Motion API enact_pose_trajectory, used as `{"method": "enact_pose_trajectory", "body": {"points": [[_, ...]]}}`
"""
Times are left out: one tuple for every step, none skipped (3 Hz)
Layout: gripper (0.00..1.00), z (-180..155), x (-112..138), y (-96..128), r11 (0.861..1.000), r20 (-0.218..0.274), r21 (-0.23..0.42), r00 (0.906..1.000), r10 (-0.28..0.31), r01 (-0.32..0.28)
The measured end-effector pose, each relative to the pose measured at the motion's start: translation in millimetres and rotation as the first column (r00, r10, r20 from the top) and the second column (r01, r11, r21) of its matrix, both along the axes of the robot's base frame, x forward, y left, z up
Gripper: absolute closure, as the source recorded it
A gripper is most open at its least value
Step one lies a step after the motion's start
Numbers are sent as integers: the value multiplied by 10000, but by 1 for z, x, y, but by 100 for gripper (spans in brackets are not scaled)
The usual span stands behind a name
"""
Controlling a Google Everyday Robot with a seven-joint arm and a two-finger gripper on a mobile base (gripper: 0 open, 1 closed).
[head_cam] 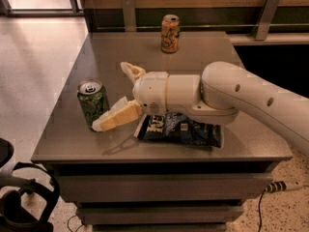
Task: Move green can near orange can
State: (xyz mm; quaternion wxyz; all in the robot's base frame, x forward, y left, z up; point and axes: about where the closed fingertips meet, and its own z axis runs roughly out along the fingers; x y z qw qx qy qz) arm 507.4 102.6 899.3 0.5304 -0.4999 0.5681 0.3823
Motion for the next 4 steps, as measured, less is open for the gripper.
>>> {"method": "enact_pose_trajectory", "body": {"points": [[0,0,2,17,9996,-44,55,9996,289,-289],[18,-10,2,25,9991,-233,172,9990,394,-390],[41,-9,0,27,9990,-210,163,9989,430,-426],[64,-8,-1,29,9988,-195,159,9987,468,-465]]}}
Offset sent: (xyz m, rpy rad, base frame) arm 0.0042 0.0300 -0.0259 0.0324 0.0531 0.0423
